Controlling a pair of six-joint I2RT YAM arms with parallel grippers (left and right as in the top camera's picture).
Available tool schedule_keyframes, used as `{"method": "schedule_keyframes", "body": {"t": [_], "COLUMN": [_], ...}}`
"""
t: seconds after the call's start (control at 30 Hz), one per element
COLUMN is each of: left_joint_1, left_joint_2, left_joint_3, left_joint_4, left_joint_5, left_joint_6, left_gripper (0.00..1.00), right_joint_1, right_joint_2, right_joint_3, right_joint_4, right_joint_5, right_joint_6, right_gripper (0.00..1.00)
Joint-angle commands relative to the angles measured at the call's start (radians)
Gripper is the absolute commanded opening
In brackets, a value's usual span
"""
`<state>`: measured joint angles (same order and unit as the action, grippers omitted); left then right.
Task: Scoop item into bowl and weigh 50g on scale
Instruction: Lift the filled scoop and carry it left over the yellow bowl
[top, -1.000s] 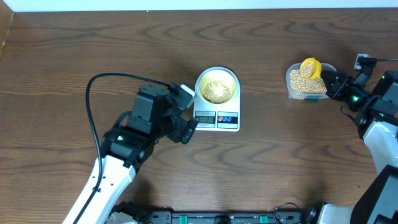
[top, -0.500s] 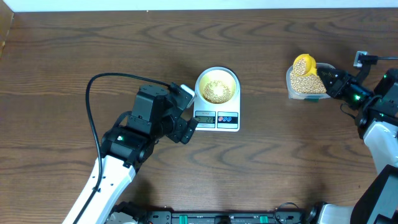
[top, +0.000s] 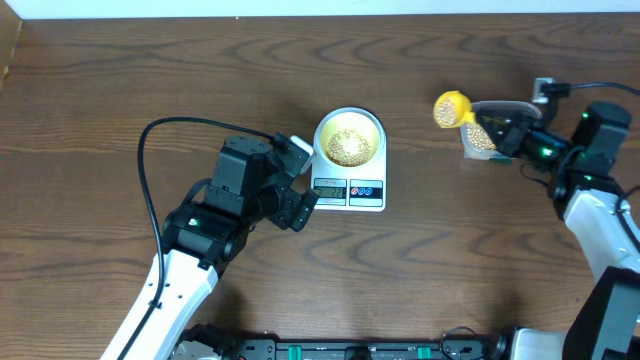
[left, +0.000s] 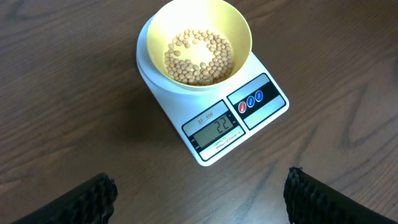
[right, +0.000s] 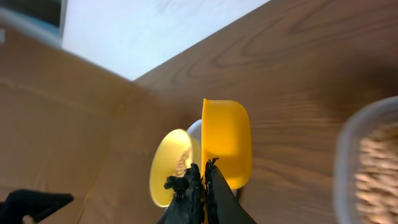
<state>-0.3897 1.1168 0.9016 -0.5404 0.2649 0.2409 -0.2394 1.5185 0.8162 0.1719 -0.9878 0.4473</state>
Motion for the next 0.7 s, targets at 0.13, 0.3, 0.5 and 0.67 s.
{"method": "schedule_keyframes", "body": {"t": [0.13, 0.3, 0.5, 0.67], "left_joint_1": [0.004, 0.004, 0.004, 0.004], "left_joint_2": [0.002, 0.002, 0.002, 0.002], "left_joint_3": [-0.016, -0.016, -0.016, -0.016], "left_joint_4": [0.003, 0.003, 0.003, 0.003], "left_joint_5": [0.015, 0.015, 0.015, 0.015], "left_joint_6": [0.013, 0.013, 0.013, 0.013], "left_gripper": [0.88, 0.88, 0.88, 0.88], "right_joint_1": [0.104, 0.163, 0.225, 0.279], "right_joint_2": [0.006, 0.006, 0.006, 0.006], "right_joint_3": [0.0, 0.0, 0.0, 0.0], "right_joint_4": [0.07, 0.117, 0.124, 0.124], "right_joint_5": [-0.005, -0.005, -0.004, 0.018], "right_joint_6": [0.067, 0.084, 0.084, 0.084], "right_gripper": [0.01, 0.01, 0.01, 0.01]}}
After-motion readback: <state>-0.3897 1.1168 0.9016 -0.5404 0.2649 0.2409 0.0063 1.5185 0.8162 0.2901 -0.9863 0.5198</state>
